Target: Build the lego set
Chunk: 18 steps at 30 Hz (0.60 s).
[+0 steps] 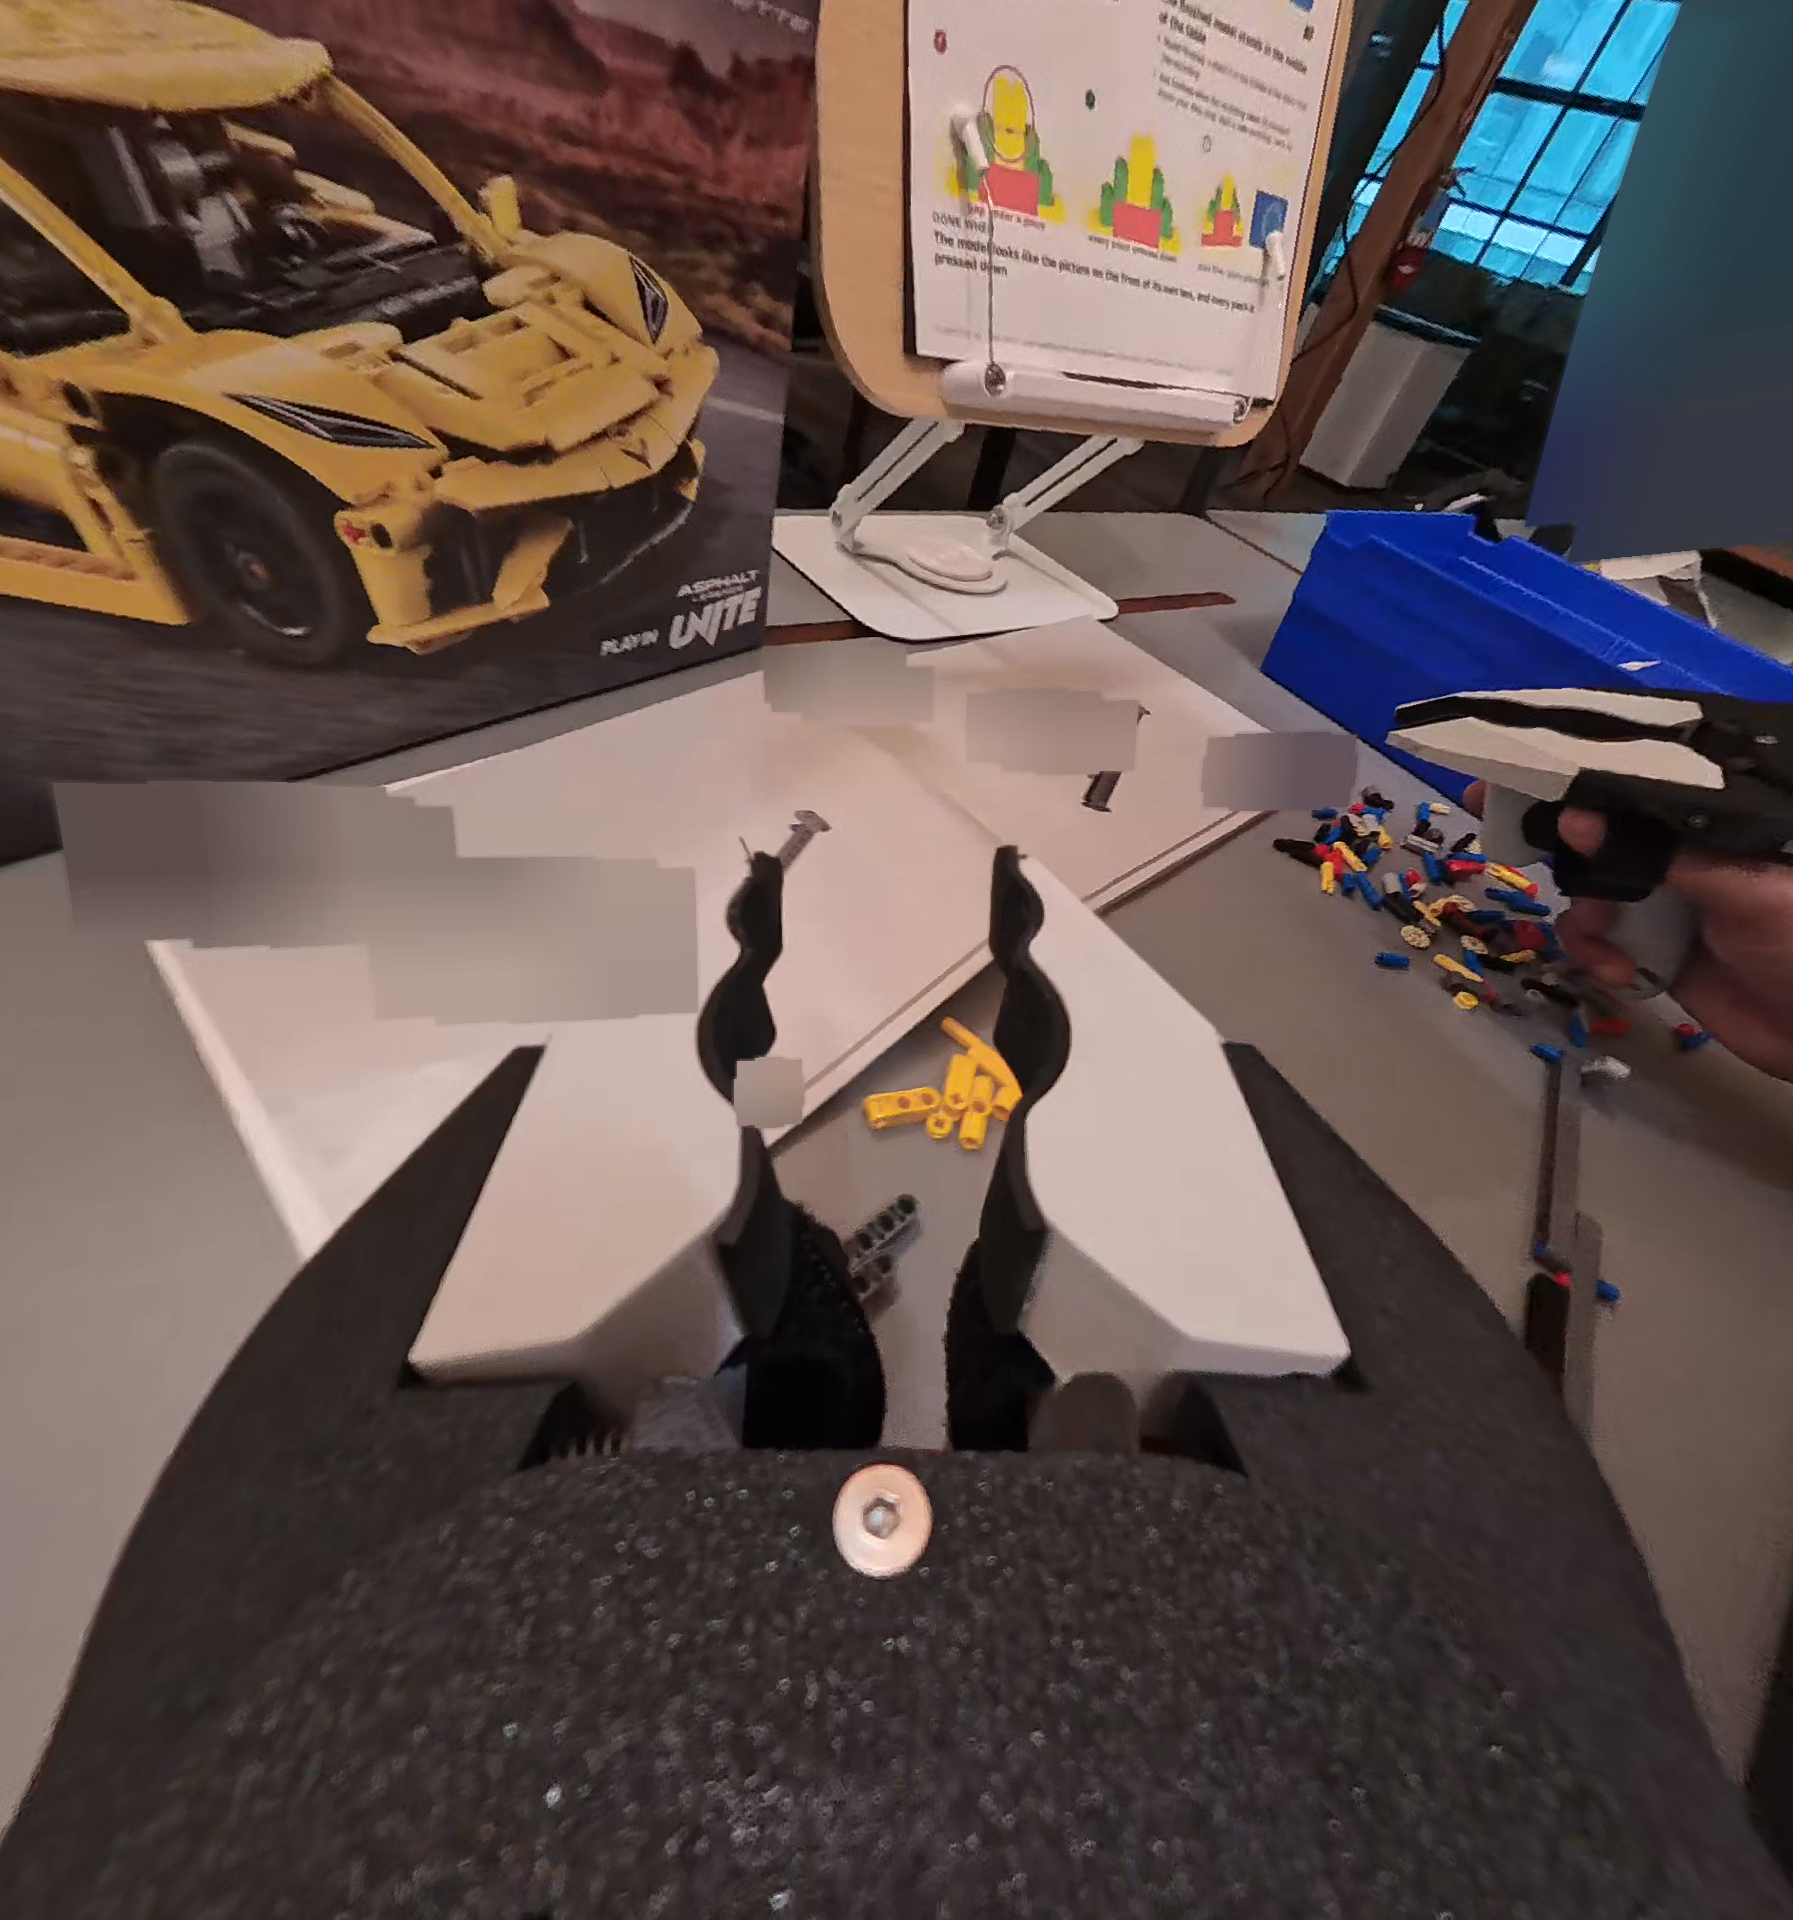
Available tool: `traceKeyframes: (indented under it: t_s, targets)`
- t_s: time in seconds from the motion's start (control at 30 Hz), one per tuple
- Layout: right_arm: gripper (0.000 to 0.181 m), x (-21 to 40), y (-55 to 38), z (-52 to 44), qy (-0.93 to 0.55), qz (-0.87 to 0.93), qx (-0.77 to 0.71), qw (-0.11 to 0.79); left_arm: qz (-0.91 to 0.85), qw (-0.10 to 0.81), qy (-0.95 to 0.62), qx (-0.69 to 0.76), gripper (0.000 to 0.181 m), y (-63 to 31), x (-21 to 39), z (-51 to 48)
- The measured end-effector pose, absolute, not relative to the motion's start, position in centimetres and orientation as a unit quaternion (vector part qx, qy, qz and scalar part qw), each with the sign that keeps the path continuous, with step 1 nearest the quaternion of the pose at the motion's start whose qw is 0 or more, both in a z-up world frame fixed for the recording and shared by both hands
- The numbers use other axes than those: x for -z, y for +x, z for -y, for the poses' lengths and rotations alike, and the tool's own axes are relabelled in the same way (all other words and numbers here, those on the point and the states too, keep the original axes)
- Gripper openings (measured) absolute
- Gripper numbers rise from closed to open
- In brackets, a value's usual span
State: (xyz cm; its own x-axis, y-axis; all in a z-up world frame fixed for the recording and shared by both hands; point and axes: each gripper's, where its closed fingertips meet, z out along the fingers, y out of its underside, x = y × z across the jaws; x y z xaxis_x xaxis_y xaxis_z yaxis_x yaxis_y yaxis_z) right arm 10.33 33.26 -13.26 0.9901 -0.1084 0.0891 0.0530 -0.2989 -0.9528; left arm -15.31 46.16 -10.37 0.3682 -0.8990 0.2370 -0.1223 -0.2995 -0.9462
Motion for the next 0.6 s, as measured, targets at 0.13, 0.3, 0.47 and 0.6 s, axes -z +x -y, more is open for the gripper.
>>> traceKeyframes:
  t_s: [0.13, 0.3, 0.47, 0.6]
  targets:
    - [0.021, 14.0, 9.6, -33.3, -0.812, -0.020, 0.036, 0.582, -0.391, 0.496, -0.666, 0.396, 0.028, -17.8, 8.8, -47.4]
    - [0.020, 14.4, 9.3, -32.9, -0.817, -0.011, 0.038, 0.575, -0.531, 0.372, -0.697, 0.305, 0.027, -21.8, 13.6, -47.2]
    - [0.019, 14.3, 9.2, -32.6, -0.817, -0.007, 0.042, 0.575, -0.638, 0.271, -0.707, 0.140, 0.027, -24.6, 19.4, -48.8]
    - [0.019, 14.3, 9.3, -32.4, -0.819, -0.006, 0.046, 0.572, -0.641, 0.272, -0.704, 0.138, 0.024, -22.9, 18.7, -50.5]
